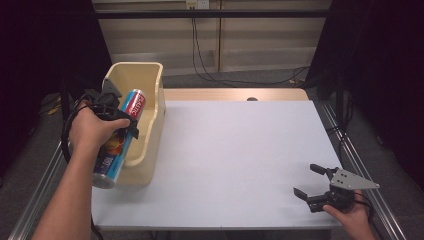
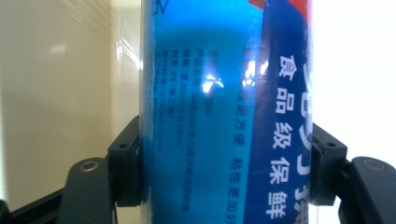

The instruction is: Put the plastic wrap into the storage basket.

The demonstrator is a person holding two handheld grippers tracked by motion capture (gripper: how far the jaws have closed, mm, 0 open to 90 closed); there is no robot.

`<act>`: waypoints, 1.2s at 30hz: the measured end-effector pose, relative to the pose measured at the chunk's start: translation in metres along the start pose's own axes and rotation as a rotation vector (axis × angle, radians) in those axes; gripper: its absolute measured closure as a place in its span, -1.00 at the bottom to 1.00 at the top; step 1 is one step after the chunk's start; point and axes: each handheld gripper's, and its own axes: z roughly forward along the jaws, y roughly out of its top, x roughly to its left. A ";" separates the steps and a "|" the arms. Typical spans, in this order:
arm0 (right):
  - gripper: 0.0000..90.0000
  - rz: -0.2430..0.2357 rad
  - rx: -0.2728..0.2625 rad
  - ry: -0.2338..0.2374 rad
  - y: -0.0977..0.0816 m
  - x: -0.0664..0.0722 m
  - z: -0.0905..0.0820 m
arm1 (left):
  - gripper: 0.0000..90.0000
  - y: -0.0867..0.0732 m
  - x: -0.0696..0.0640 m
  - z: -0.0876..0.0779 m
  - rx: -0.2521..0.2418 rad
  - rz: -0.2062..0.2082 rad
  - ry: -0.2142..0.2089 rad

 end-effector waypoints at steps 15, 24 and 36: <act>-0.99 -0.011 0.008 0.000 0.000 0.000 0.002 | -0.30 0.001 0.005 -0.005 0.008 -0.041 0.013; -0.99 -0.013 0.013 0.001 0.000 0.000 0.002 | -0.40 -0.001 -0.018 -0.037 -0.040 0.019 -0.061; -0.99 -0.015 0.015 -0.002 0.001 0.001 0.002 | -0.52 -0.010 -0.051 -0.044 -0.030 0.117 -0.134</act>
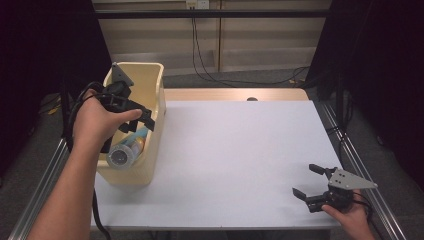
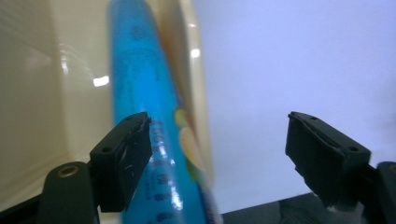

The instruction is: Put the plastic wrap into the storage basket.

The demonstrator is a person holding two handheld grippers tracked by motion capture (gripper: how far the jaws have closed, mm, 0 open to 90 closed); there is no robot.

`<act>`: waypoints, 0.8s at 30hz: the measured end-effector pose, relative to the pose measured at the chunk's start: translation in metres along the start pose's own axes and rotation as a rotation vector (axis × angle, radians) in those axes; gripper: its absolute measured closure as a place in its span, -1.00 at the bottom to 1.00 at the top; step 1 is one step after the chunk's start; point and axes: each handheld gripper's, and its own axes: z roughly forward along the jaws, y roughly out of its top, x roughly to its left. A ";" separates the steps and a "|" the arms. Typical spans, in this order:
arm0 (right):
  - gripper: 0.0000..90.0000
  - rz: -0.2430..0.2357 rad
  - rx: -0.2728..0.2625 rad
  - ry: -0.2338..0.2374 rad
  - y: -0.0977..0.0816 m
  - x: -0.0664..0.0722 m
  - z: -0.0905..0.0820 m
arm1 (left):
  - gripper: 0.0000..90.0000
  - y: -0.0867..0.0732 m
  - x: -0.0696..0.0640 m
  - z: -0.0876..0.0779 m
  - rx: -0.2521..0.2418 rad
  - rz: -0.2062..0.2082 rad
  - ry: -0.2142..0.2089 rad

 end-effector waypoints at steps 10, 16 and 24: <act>-0.99 -0.001 -0.004 0.005 0.001 0.001 0.000 | -0.54 0.000 -0.031 0.012 0.014 0.068 -0.033; -0.99 -0.002 -0.003 0.008 0.001 0.001 0.000 | -0.54 0.001 -0.045 0.026 0.036 0.105 -0.047; -0.99 -0.004 -0.005 0.007 0.001 0.001 0.000 | -0.57 -0.001 -0.067 0.050 0.040 0.155 -0.058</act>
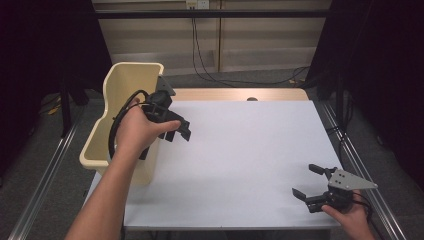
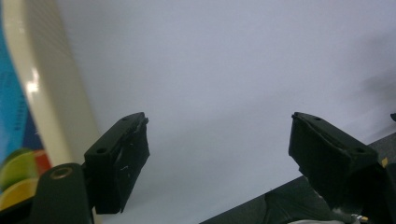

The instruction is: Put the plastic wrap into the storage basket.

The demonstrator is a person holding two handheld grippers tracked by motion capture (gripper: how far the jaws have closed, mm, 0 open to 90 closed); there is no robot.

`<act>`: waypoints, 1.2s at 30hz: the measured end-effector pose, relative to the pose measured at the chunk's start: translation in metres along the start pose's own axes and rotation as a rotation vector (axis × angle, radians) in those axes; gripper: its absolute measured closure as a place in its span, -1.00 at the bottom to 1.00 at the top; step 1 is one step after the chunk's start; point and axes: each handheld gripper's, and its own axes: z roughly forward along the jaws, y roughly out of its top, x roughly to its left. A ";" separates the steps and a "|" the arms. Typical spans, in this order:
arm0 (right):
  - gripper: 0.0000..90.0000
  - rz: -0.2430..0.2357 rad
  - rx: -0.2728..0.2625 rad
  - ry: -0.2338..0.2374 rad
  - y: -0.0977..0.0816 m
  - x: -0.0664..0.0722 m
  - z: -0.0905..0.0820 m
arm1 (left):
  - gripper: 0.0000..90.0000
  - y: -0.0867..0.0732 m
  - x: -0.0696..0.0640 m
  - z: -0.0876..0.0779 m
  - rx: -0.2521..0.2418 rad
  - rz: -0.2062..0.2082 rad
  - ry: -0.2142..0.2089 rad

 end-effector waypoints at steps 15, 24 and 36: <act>-0.98 -0.004 -0.001 0.003 0.000 0.000 0.000 | -0.77 -0.007 -0.011 0.045 0.006 0.070 -0.001; -0.98 -0.002 -0.004 0.001 0.000 0.000 0.000 | -0.85 -0.015 -0.010 0.063 -0.020 0.078 -0.018; -0.98 -0.003 -0.005 0.000 0.000 0.000 0.000 | -0.87 -0.031 -0.008 0.101 -0.038 0.099 -0.007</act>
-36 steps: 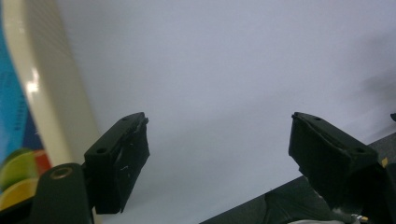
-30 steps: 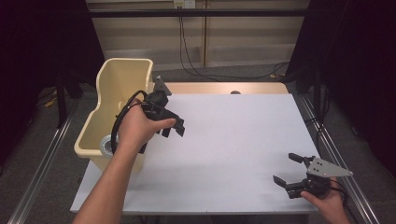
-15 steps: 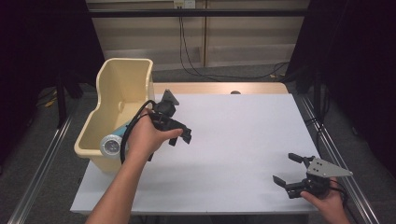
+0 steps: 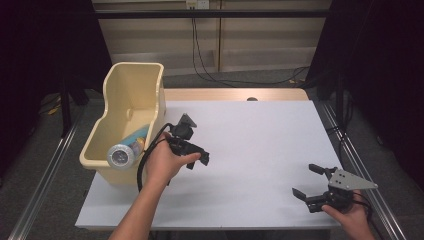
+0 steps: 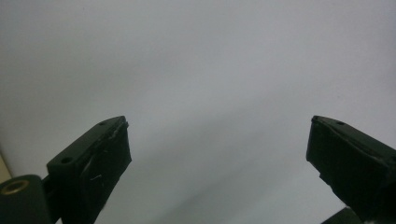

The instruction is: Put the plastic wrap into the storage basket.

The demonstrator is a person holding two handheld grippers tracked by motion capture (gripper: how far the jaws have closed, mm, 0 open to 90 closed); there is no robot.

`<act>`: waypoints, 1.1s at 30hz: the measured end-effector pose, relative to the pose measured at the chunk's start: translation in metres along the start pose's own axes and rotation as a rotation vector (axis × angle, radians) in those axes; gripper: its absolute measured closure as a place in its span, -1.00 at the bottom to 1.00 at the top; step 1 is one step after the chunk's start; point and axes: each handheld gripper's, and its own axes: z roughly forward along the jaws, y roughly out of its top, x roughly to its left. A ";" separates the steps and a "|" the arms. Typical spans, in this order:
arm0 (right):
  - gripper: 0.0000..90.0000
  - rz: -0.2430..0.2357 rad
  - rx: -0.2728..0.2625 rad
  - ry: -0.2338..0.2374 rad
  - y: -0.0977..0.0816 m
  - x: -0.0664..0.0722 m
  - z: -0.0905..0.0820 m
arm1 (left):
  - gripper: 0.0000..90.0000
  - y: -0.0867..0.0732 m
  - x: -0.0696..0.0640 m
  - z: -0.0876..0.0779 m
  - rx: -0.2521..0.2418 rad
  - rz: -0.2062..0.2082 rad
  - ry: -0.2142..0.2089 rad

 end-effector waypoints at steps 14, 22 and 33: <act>-0.98 -0.007 -0.003 0.002 0.001 0.000 0.000 | -0.88 -0.028 0.012 0.016 -0.252 -0.011 0.059; -0.98 -0.008 -0.003 0.002 0.001 0.000 0.000 | -0.89 -0.043 0.011 0.023 -0.429 0.064 0.144; -0.98 -0.007 -0.006 -0.001 0.001 0.000 0.000 | -0.90 -0.061 0.004 0.034 -0.646 0.137 0.241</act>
